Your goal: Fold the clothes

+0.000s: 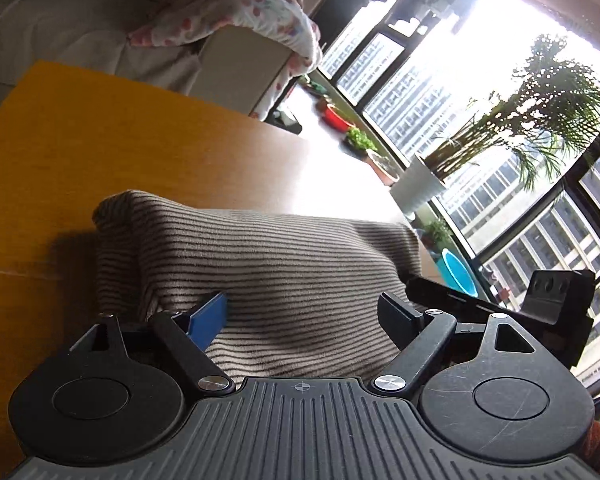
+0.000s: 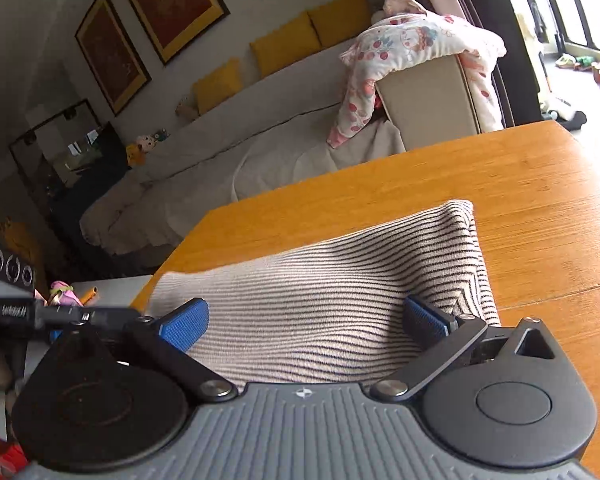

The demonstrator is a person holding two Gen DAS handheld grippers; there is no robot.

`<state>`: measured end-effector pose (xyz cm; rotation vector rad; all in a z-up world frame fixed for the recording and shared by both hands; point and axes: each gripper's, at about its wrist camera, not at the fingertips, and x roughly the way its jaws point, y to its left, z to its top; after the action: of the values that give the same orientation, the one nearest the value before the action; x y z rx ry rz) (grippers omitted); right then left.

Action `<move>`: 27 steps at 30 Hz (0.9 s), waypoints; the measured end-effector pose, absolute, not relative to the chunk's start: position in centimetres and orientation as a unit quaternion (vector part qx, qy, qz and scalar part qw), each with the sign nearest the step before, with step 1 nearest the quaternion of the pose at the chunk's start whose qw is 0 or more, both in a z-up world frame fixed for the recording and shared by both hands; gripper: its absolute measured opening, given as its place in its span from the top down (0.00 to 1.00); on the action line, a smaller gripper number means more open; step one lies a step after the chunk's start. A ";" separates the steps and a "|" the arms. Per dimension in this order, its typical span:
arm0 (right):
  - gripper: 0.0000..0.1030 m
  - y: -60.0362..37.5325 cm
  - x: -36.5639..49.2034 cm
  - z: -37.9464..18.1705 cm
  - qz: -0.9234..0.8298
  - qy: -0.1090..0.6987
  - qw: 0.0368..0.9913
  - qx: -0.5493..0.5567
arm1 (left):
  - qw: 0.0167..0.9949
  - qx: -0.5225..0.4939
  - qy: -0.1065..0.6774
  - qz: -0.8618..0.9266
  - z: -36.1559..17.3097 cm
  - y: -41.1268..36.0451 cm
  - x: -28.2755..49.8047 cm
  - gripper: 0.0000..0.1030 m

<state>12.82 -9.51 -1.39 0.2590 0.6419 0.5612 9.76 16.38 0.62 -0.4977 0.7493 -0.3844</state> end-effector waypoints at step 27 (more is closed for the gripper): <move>0.00 -10.2 9.5 -3.5 0.051 0.273 0.943 -0.183 | 0.856 -0.201 0.409 -0.246 -0.4 11.9 11.4 0.05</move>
<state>9.55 -10.19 -3.47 -0.3738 0.5561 0.1038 11.40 11.93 -0.43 -0.4223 0.8587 -0.5169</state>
